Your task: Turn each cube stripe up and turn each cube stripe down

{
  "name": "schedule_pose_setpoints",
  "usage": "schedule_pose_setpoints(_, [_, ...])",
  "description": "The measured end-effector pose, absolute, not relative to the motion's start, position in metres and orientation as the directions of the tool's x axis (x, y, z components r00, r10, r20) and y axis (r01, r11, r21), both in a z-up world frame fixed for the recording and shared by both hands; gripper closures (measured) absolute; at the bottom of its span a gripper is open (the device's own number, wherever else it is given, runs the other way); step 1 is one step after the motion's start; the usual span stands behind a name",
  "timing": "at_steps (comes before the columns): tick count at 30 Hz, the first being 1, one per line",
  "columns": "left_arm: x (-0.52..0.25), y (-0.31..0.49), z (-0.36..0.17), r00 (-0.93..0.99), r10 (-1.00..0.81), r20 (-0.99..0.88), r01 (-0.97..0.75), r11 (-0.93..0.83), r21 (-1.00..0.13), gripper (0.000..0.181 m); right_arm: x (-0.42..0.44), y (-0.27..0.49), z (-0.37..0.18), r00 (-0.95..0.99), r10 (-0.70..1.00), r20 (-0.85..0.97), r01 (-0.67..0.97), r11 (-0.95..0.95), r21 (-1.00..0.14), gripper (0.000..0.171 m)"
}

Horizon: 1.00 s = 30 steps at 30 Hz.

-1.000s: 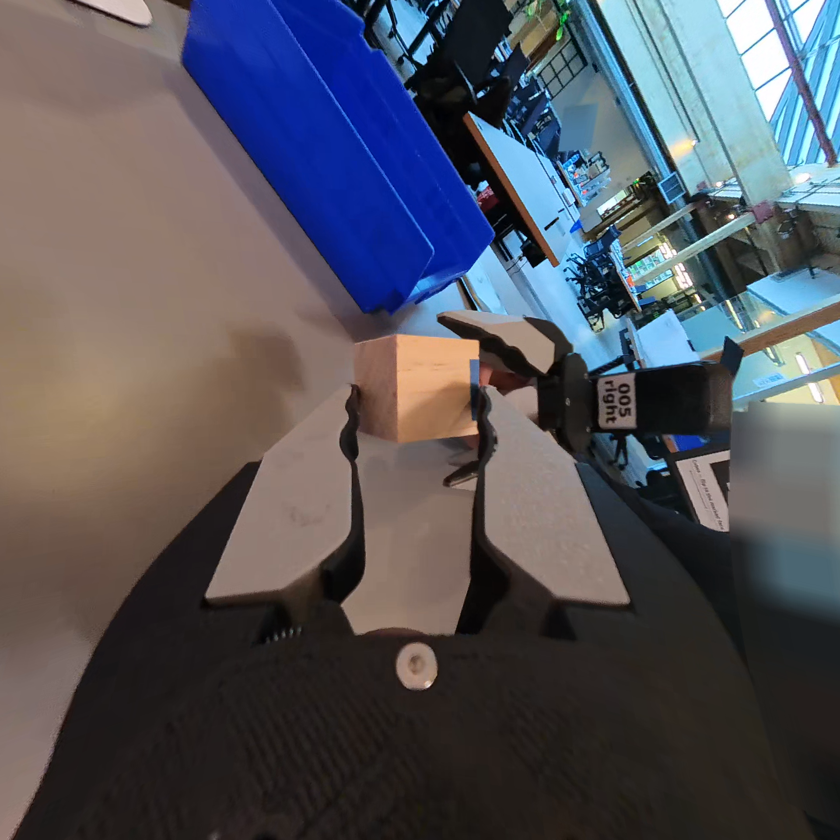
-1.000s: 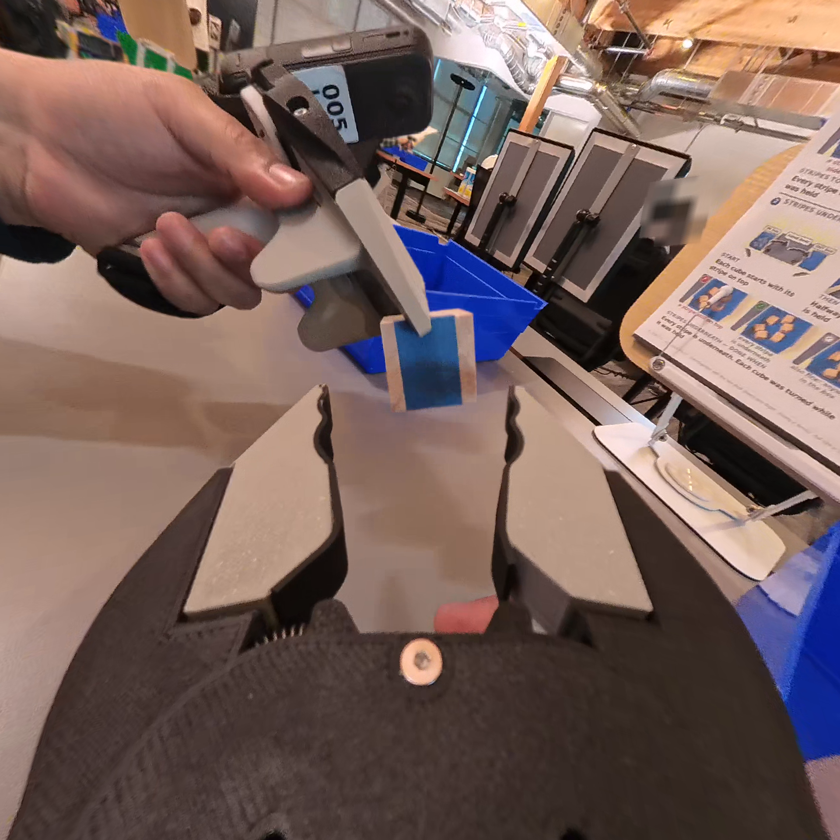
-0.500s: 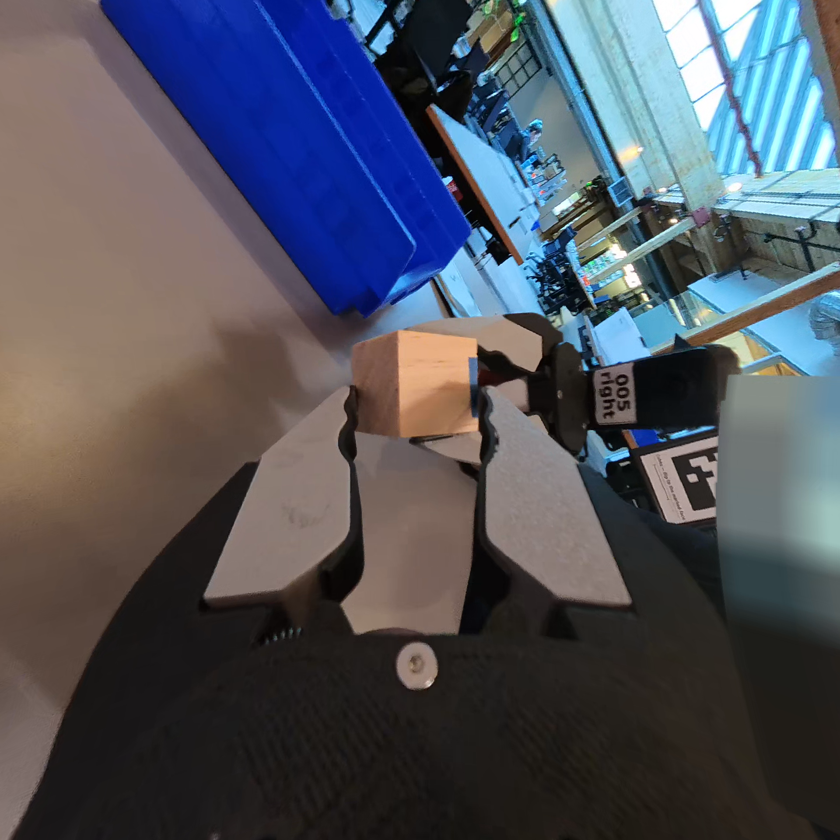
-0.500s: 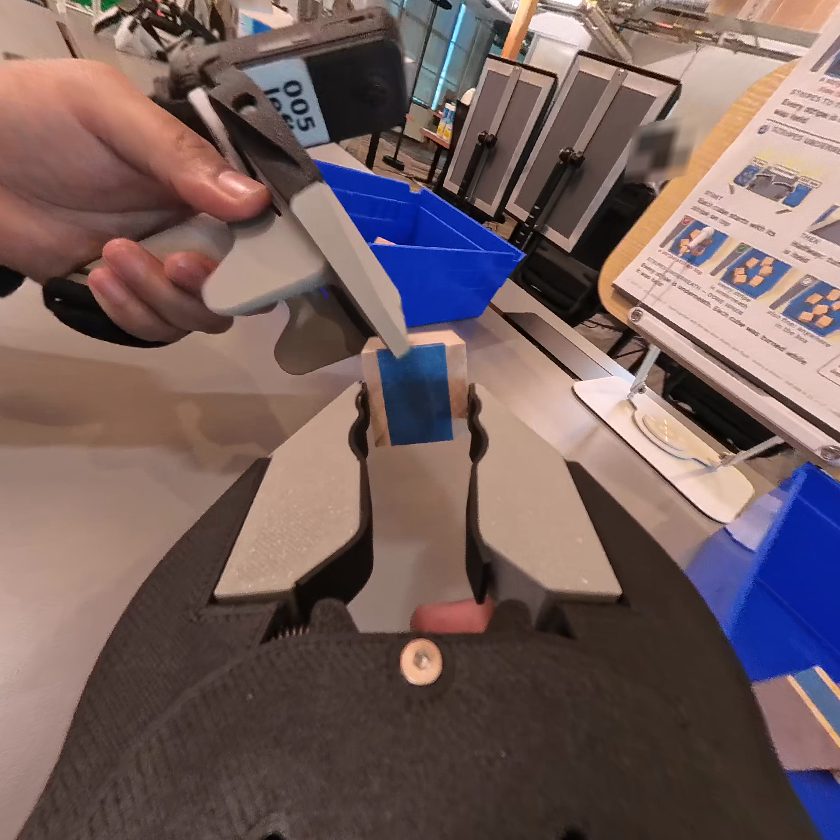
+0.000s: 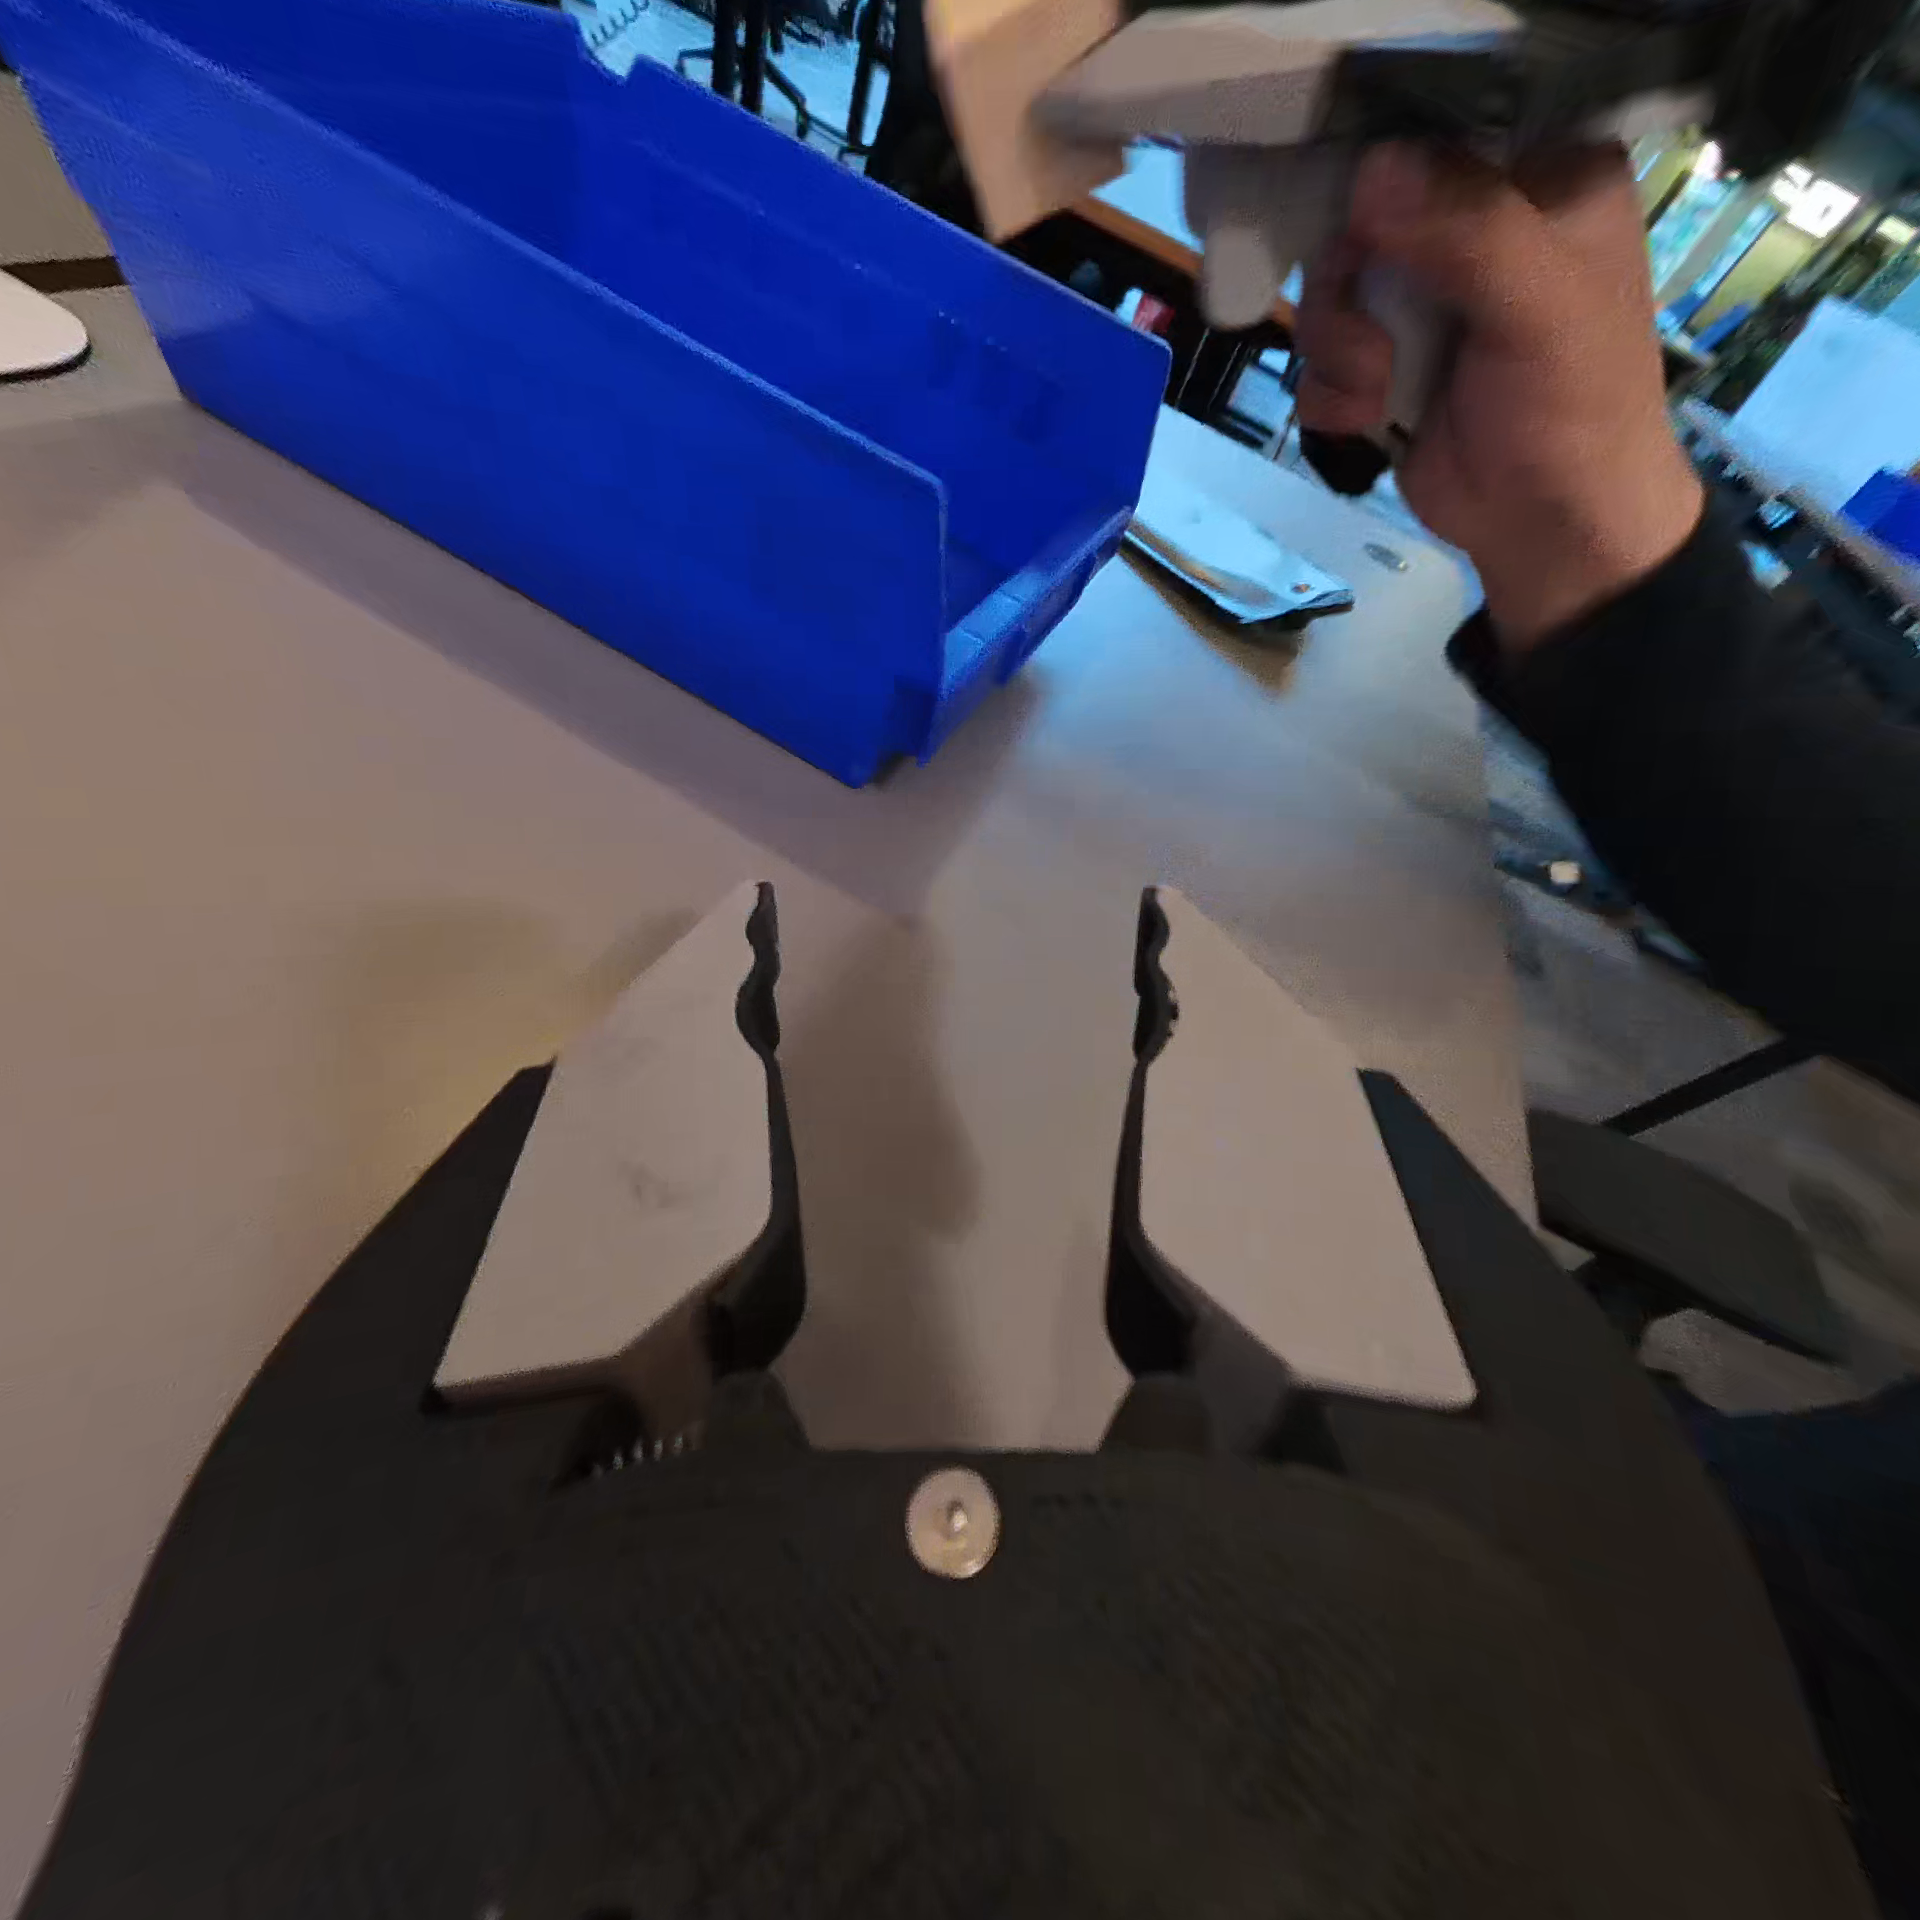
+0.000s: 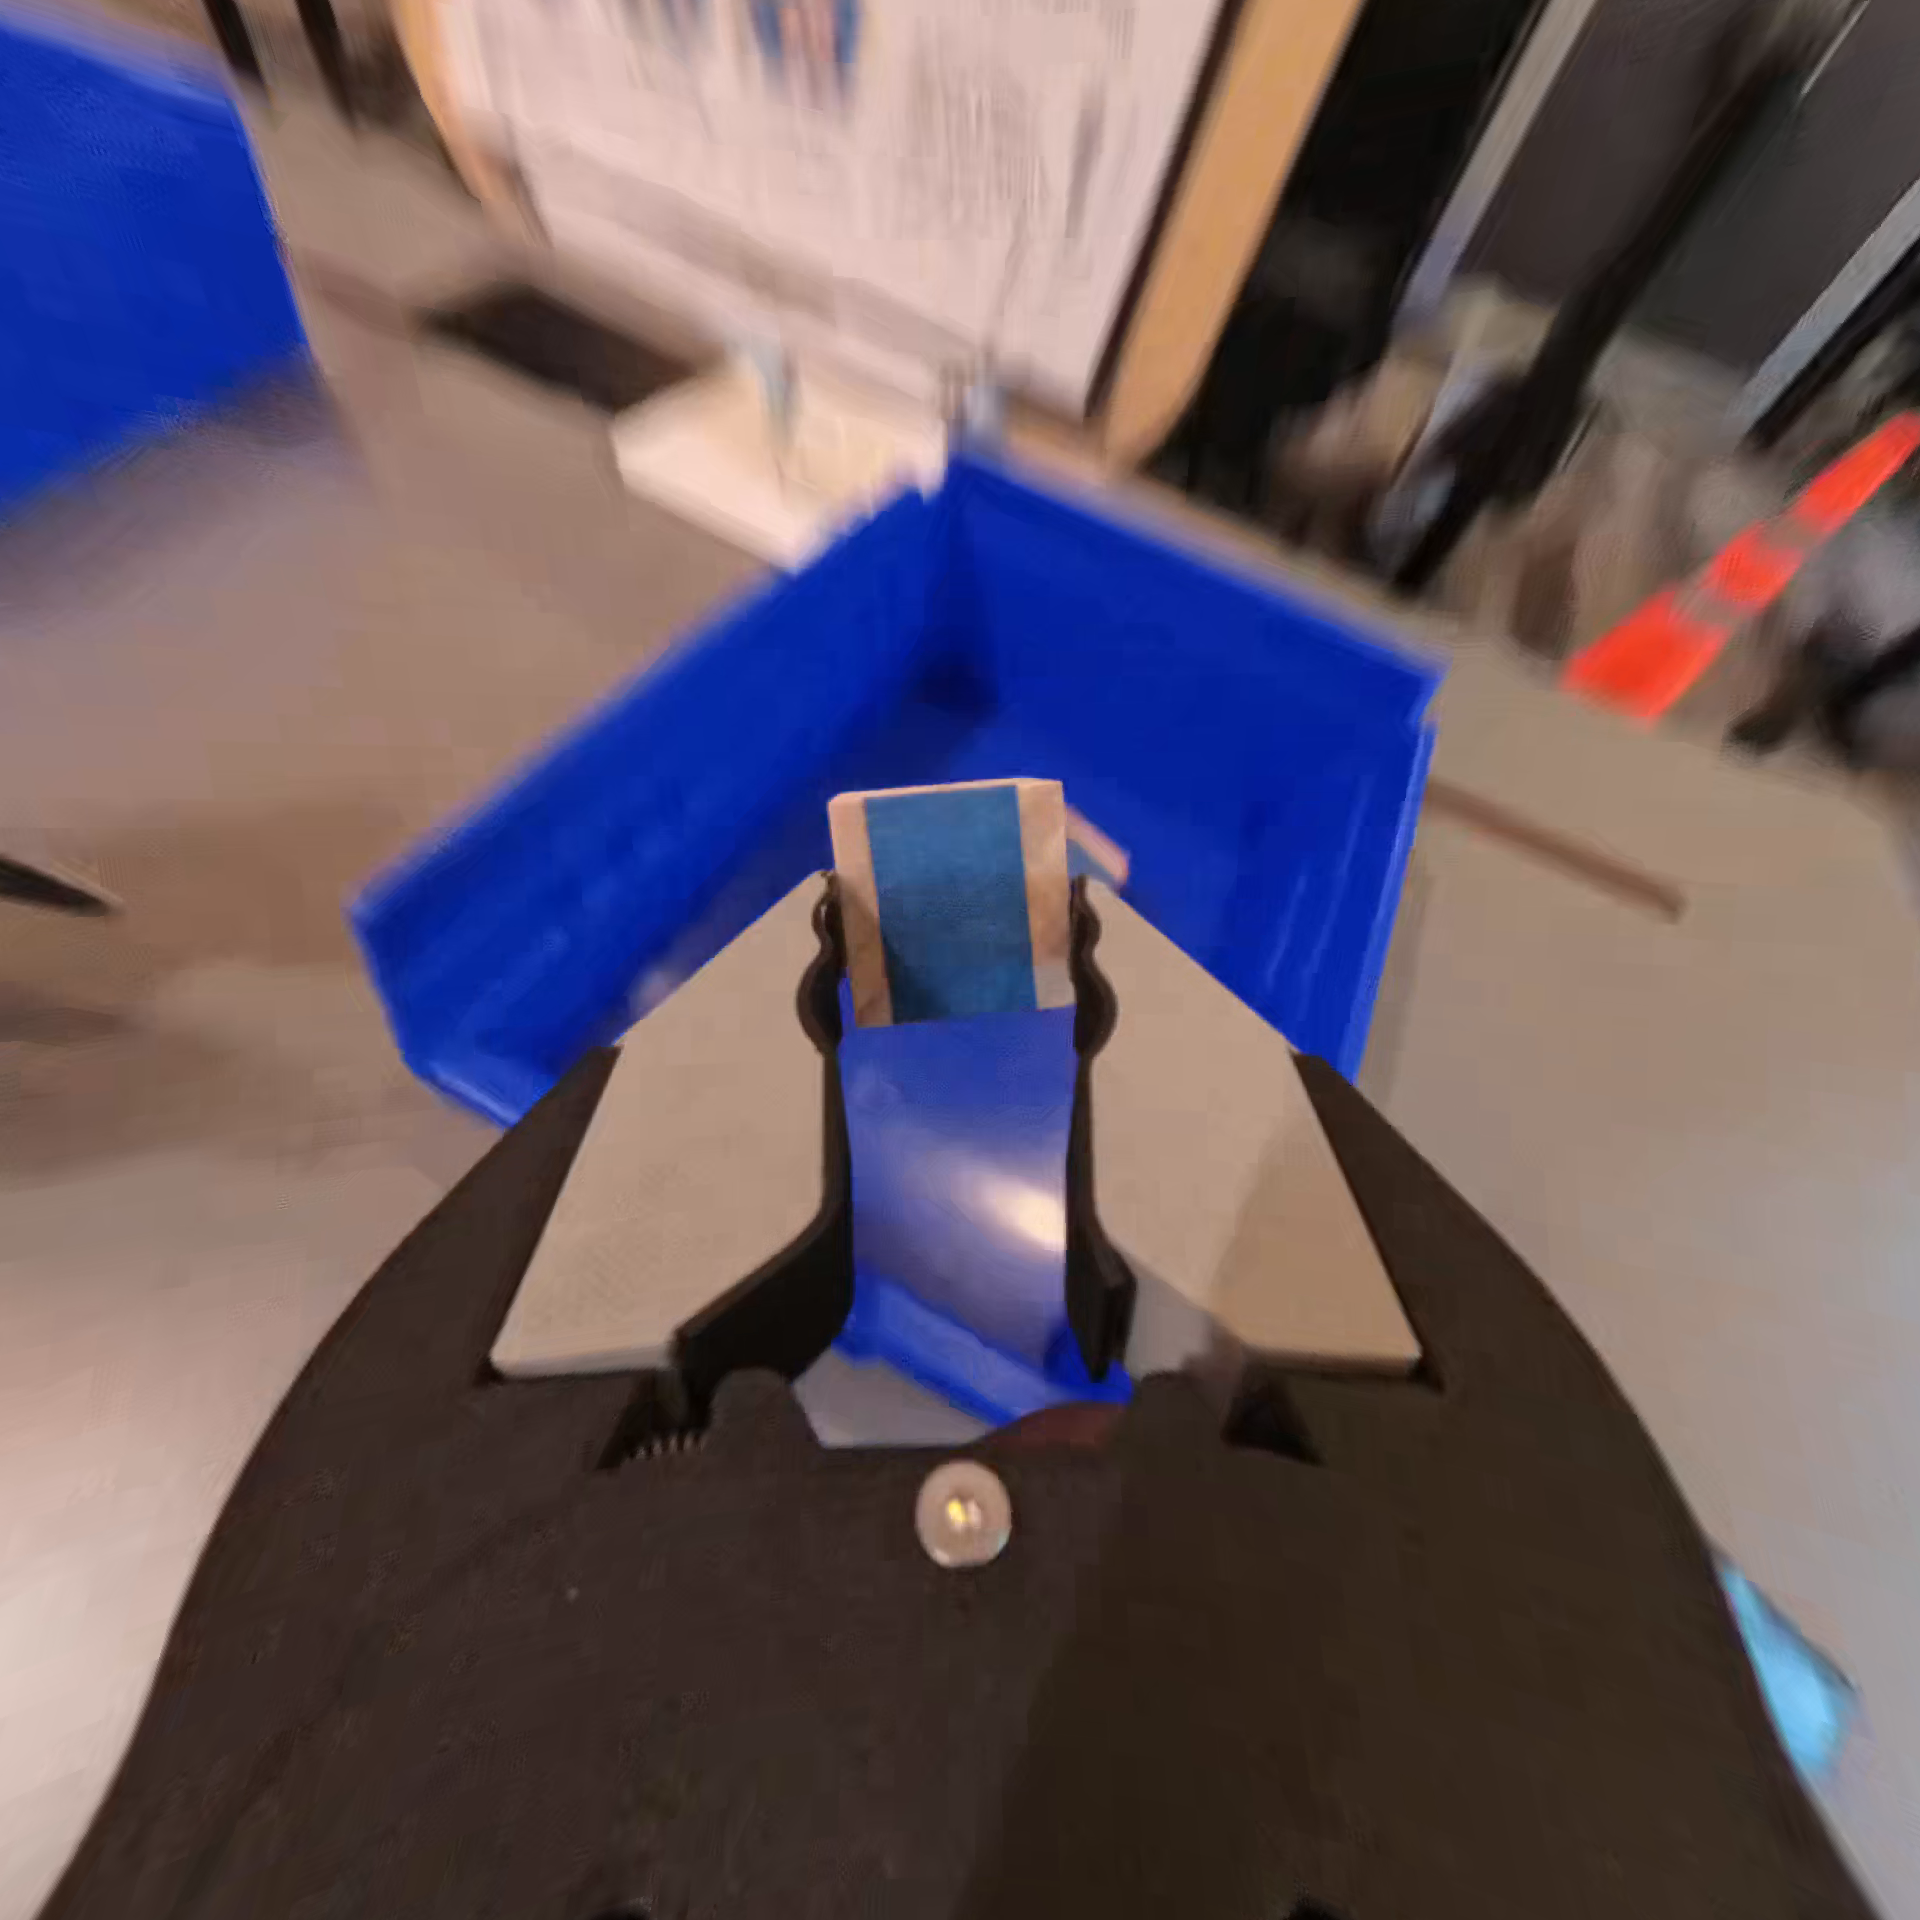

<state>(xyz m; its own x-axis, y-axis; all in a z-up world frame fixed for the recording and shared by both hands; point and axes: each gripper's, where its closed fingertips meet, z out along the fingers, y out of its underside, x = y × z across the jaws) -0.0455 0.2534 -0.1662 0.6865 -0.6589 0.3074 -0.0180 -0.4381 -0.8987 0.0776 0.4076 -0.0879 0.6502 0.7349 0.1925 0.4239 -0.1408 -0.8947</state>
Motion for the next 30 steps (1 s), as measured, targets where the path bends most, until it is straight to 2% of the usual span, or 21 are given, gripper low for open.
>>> schedule_pose_setpoints(3, [-0.037,0.252,-0.179,0.695,-0.663,0.280,-0.079,-0.456,-0.886,0.117,0.091,0.430,-0.143,0.603,0.778,0.175,0.643,-0.345,-0.684,0.131])
schedule_pose_setpoints(7, [-0.041,0.251,-0.184,0.707,-0.652,0.273,-0.088,-0.465,-0.881,0.118,0.091,0.442,-0.184,0.582,0.796,0.167,0.760,-0.459,-0.461,0.130])
schedule_pose_setpoints(11, [-0.058,0.256,-0.177,0.729,-0.617,0.295,-0.023,-0.453,-0.891,0.120,0.095,0.460,-0.207,0.566,0.775,0.282,0.812,-0.465,-0.352,0.129])
schedule_pose_setpoints(14, [-0.065,0.255,-0.175,0.720,-0.603,0.344,0.031,-0.467,-0.884,0.120,0.088,0.461,-0.203,0.579,0.773,0.259,0.793,-0.459,-0.401,0.129])
schedule_pose_setpoints(17, [-0.068,0.255,-0.174,0.714,-0.592,0.374,0.060,-0.481,-0.875,0.122,0.089,0.466,-0.175,0.602,0.744,0.290,0.764,-0.433,-0.478,0.128])
schedule_pose_setpoints(20, [-0.068,0.256,-0.176,0.716,-0.586,0.380,0.059,-0.491,-0.869,0.122,0.073,0.453,-0.137,0.615,0.751,0.241,0.702,-0.382,-0.601,0.126])
schedule_pose_setpoints(23, [-0.066,0.256,-0.177,0.725,-0.590,0.357,0.036,-0.485,-0.874,0.122,0.023,0.406,-0.095,0.530,0.841,0.111,0.573,-0.259,-0.778,0.127])
schedule_pose_setpoints(25, [-0.066,0.256,-0.177,0.730,-0.592,0.342,0.027,-0.475,-0.879,0.123,-0.013,0.364,-0.080,0.421,0.907,0.007,0.472,-0.212,-0.856,0.126])
schedule_pose_setpoints(27, [-0.065,0.255,-0.175,0.726,-0.598,0.339,0.027,-0.468,-0.884,0.123,-0.043,0.329,-0.079,0.347,0.937,-0.035,0.400,-0.181,-0.898,0.121])
schedule_pose_setpoints(30, [-0.068,0.254,-0.175,0.736,-0.604,0.306,0.005,-0.448,-0.894,0.123,-0.080,0.295,-0.103,0.296,0.955,0.013,0.379,-0.105,-0.920,0.122])
